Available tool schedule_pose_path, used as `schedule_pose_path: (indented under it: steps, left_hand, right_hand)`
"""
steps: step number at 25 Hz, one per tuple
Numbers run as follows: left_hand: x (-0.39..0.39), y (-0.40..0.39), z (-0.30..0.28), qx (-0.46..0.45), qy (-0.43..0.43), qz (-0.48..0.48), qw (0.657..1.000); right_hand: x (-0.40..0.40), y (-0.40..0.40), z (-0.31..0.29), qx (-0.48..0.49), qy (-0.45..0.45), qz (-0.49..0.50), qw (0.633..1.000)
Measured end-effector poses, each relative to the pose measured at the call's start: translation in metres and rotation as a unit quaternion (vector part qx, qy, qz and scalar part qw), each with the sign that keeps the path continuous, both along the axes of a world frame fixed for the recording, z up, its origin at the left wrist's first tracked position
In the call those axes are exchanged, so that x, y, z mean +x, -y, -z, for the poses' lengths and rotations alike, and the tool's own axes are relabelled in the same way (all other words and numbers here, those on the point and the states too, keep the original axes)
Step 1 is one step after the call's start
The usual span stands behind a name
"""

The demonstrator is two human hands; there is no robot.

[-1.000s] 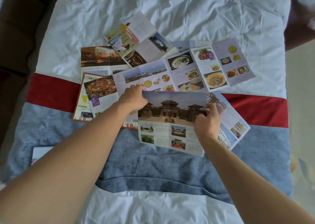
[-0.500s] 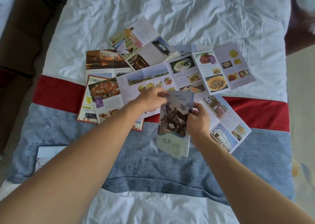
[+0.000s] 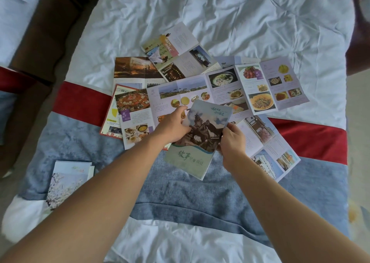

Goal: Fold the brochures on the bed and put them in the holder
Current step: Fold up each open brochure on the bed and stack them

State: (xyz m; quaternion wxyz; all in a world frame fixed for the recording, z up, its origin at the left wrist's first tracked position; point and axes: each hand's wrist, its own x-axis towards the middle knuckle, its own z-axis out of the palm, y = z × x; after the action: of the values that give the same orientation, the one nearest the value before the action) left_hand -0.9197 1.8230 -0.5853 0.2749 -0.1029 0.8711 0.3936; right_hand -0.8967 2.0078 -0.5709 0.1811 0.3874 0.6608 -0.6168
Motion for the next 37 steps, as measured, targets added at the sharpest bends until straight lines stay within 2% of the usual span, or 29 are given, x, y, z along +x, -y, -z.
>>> schedule_pose_path:
  steps: [2, 5, 11, 15, 17, 23, 28, 32, 37]
  left_hand:
    - [0.007, 0.003, -0.007, -0.023, -0.073, 0.016, 0.997]
    - [0.018, 0.011, -0.018, -0.072, -0.145, 0.033, 0.986]
    - [0.047, 0.041, -0.026, -0.110, -0.156, 0.003, 0.982]
    - [0.065, 0.071, -0.030, -0.142, -0.172, 0.008, 0.975]
    - [0.078, 0.089, -0.031, -0.148, -0.186, 0.029, 0.971]
    - [0.122, 0.156, -0.023, -0.196, -0.182, 0.101, 0.958]
    - [0.160, 0.203, -0.005, -0.188, -0.170, 0.135, 0.958]
    - [0.192, 0.244, 0.010, -0.192, -0.140, 0.127, 0.963]
    - [0.238, 0.301, 0.032, -0.199, -0.095, 0.091, 0.971]
  right_hand:
    - [0.003, 0.002, -0.004, 0.066, -0.032, -0.094, 0.993]
    - [0.013, 0.010, -0.011, 0.171, -0.108, -0.236, 0.951]
    - [0.032, 0.045, -0.028, 0.209, -0.226, -0.296, 0.904]
    - [0.049, 0.073, -0.029, 0.297, -0.246, -0.432, 0.815]
    - [0.059, 0.091, -0.028, 0.321, -0.253, -0.463, 0.786]
    - [0.100, 0.152, -0.014, 0.307, -0.248, -0.508, 0.765]
    - [0.141, 0.199, 0.004, 0.320, -0.218, -0.524, 0.759]
    - [0.168, 0.240, 0.017, 0.299, -0.199, -0.549, 0.754]
    - [0.193, 0.298, 0.033, 0.287, -0.186, -0.607, 0.717]
